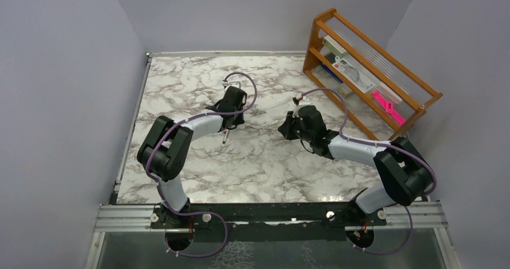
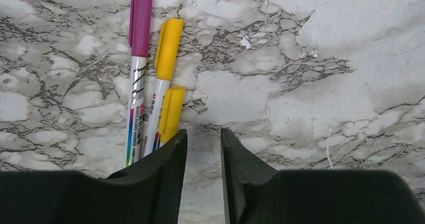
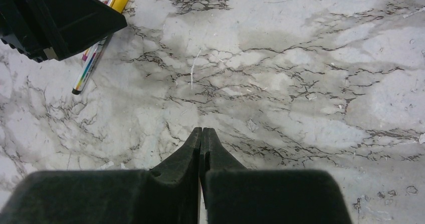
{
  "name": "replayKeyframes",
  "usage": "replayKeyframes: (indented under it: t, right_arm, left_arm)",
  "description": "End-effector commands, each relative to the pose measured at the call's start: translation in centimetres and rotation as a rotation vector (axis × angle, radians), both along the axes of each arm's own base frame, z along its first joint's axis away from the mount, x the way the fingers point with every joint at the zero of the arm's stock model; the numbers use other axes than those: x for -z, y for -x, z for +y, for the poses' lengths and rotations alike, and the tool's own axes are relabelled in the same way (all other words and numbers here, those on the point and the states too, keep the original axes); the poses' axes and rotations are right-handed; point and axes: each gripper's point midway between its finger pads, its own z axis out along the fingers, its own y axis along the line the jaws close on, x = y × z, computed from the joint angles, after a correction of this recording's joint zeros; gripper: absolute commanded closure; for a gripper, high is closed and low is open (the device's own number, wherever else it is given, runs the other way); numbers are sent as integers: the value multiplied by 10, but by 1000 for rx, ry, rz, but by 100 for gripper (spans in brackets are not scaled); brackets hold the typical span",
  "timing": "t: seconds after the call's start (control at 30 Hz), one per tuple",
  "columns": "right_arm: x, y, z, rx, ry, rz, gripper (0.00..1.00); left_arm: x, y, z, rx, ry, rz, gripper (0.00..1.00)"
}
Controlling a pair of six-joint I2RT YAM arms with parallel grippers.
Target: Insert the pens into the pen caps
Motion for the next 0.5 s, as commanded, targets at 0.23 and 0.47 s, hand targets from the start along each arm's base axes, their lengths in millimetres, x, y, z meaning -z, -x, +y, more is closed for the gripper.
replayKeyframes:
  t: [0.23, 0.47]
  right_arm:
    - [-3, 4, 0, -5, -19, -9, 99]
    - [-15, 4, 11, -70, -41, -37, 99]
  left_arm:
    - [-62, -2, -10, -4, 173, -176, 69]
    - [-63, 52, 19, -58, 194, -159, 100]
